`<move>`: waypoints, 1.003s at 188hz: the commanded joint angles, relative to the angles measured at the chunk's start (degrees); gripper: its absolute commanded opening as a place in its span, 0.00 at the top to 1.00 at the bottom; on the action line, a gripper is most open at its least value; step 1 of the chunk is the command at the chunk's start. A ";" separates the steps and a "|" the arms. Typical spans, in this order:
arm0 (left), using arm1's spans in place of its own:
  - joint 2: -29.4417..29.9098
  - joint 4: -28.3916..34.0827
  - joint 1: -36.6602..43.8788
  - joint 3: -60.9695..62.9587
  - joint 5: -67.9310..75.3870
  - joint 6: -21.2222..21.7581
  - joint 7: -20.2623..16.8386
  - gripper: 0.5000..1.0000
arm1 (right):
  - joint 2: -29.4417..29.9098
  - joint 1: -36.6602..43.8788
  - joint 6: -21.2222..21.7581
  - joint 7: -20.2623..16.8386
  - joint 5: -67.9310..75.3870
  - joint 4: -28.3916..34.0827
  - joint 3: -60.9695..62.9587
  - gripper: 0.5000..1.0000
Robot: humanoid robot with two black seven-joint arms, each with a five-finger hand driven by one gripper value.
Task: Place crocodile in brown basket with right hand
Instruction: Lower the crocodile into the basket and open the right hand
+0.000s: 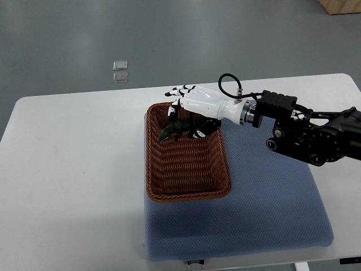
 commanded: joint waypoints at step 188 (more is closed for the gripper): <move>0.00 0.00 0.05 0.00 0.00 0.00 0.01 0.00 | -0.19 2.39 6.61 -0.32 0.76 0.83 -0.08 1.00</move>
